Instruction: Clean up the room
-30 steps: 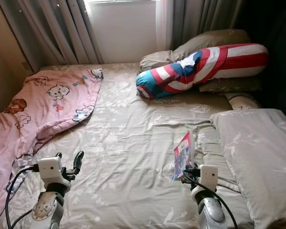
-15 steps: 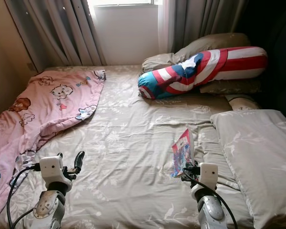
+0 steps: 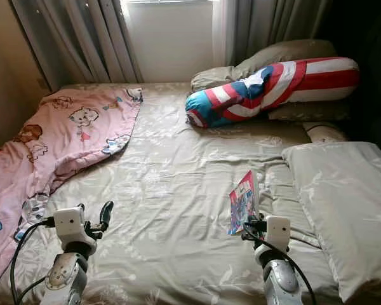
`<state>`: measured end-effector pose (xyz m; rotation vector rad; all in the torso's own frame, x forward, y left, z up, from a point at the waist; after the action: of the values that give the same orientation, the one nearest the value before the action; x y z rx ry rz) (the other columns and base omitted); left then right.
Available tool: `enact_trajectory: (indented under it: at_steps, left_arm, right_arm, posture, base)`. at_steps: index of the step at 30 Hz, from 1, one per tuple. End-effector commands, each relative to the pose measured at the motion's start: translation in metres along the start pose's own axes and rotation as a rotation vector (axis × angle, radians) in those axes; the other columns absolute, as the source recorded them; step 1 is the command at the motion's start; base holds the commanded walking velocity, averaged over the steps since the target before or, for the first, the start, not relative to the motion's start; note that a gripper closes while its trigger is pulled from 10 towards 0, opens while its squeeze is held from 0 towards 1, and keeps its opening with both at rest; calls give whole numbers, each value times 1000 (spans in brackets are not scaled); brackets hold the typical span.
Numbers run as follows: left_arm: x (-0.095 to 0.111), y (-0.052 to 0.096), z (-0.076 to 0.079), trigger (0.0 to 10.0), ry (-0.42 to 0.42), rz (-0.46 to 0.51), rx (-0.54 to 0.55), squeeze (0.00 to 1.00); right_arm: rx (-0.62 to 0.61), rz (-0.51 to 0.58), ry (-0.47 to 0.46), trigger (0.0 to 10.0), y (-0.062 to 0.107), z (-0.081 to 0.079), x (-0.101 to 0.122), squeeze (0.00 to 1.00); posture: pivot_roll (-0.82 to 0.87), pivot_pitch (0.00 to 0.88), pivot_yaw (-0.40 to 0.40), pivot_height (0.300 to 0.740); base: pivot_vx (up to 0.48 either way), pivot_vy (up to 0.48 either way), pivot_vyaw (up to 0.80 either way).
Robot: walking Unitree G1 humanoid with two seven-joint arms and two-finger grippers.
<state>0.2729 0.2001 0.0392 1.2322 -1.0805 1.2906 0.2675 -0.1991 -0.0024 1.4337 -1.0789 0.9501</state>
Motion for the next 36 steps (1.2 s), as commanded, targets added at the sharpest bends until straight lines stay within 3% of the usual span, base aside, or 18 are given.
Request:
enact_trajectory:
  at_steps: [1,15,27,32,36]
  left_arm:
    - [-3,0,-2,10000,5,-16,5,0]
    - [-10,2,-3,10000,10,-36,5,0]
    - [-14,7,-2,10000,5,-47,-5,0]
    - [-15,9,-7,10000,-3,-49,0,0]
    - [-15,9,-10,10000,-12,-53,3,0]
  right_arm:
    - [10,48,13,10000,-5,-3,12,0]
    - [8,68,-6,10000,-5,-3,14,0]
    - [38,81,-23,10000,-15,-9,23,0]
    - [136,141,-127,10000,-23,-23,41,0]
    - [311,165,-221,10000,-20,-39,54,0]
  posture:
    - [-142,0,34,651]
    - [-138,0,35,651]
    - [-127,0,43,651]
    - [-117,0,49,651]
    - [-121,0,54,651]
  base:
    - [0,0,0]
    - [0,0,0]
    - [0,0,0]
    - [0,0,0]
    - [0,0,0]
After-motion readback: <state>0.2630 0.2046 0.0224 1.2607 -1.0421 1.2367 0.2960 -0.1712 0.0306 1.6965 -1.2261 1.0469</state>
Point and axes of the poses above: a point about 5 cm out from each wrist's last joint towards the gripper, its own y axis pointing back from the gripper into the wrist, its own x axis along the axis of the wrist's last joint, z = x × y, the point moved 1 cm from there along -y, pointing out of the wrist towards the gripper
